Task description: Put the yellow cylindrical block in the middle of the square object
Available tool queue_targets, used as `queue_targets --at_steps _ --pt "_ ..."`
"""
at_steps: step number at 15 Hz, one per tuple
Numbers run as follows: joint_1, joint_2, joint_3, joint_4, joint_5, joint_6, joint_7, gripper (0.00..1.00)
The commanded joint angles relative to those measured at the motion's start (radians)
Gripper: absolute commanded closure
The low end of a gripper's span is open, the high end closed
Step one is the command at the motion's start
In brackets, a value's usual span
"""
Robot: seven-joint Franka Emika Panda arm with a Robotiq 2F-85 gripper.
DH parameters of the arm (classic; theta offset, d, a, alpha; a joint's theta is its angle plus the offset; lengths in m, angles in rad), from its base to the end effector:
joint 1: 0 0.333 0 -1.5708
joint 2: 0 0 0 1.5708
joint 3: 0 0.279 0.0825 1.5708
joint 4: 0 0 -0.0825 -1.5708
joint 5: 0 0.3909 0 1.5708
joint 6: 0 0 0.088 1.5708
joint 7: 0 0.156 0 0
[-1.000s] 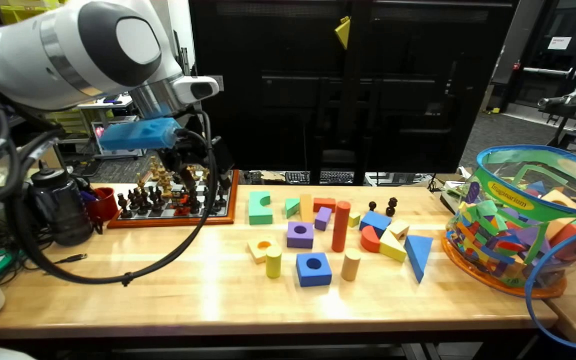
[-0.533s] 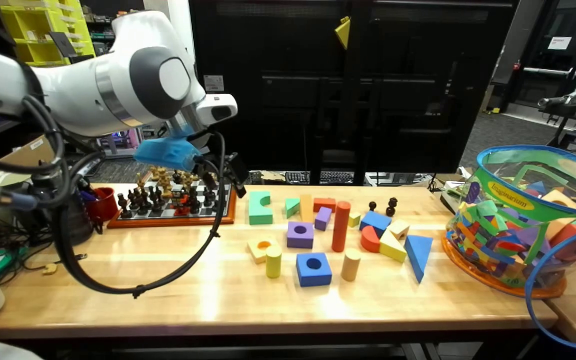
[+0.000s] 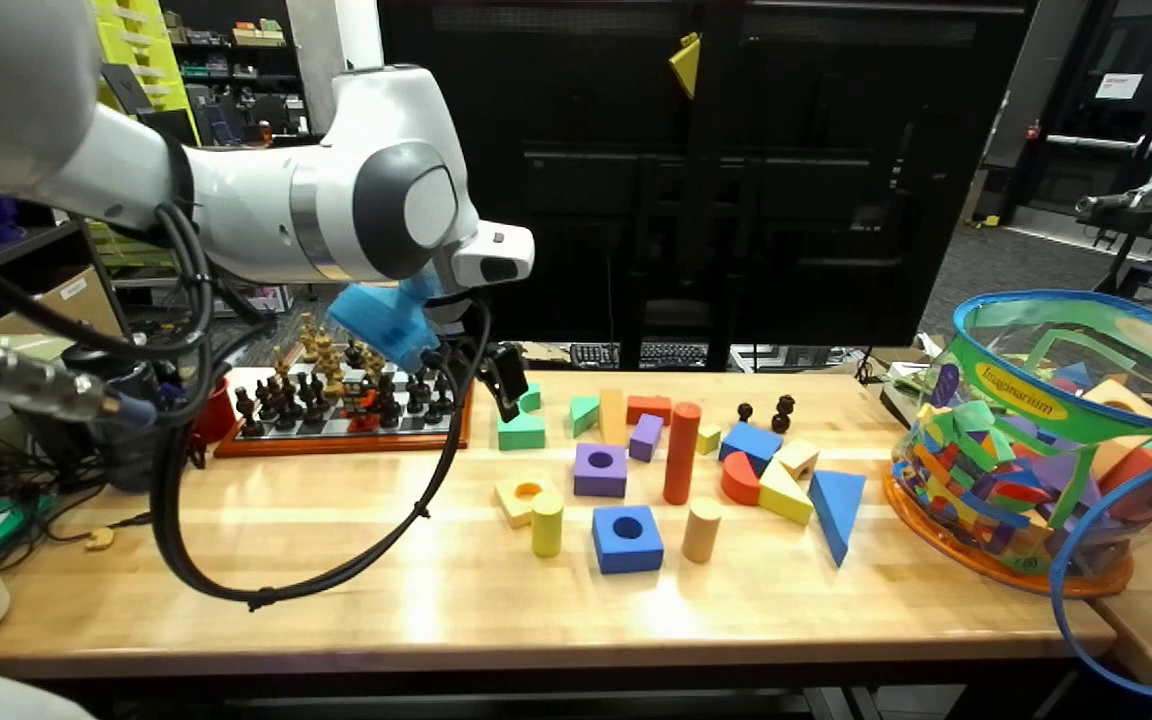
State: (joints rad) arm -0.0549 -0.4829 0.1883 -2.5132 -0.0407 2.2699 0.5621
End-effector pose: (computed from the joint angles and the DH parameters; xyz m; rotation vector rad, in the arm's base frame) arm 0.4503 0.0528 0.3851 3.0118 -0.6373 0.3995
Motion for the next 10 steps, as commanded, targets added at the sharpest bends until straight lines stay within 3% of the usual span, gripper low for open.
queue_targets --at_steps 1,10 --pt "-0.011 0.022 -0.023 -0.012 0.032 0.029 0.034 0.0" --pt "-0.041 0.037 -0.094 -0.084 0.06 0.021 0.027 0.0"
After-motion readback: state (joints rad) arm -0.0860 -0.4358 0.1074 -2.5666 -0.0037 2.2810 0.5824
